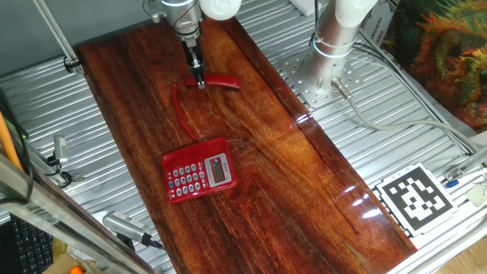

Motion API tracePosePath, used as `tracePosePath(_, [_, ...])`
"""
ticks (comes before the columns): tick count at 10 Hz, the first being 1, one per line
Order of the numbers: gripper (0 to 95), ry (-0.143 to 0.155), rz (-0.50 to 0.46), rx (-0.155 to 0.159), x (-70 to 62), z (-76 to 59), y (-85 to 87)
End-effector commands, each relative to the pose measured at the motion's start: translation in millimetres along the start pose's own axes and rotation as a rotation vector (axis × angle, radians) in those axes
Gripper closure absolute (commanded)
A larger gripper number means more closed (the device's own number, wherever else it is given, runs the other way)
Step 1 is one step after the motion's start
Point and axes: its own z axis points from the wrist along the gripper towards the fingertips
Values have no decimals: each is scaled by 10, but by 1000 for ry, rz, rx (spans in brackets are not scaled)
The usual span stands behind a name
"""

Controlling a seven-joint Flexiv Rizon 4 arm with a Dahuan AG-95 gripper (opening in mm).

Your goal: Place the handset of the telephone on the corresponding phone cradle

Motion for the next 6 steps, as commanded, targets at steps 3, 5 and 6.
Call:
tracePosePath(3, [190, 0, 2, -1, 20, 53, 9])
tracePosePath(5, [380, 2, 10, 0, 26, 66, 11])
tracePosePath(6, [380, 2, 14, 1, 26, 66, 11])
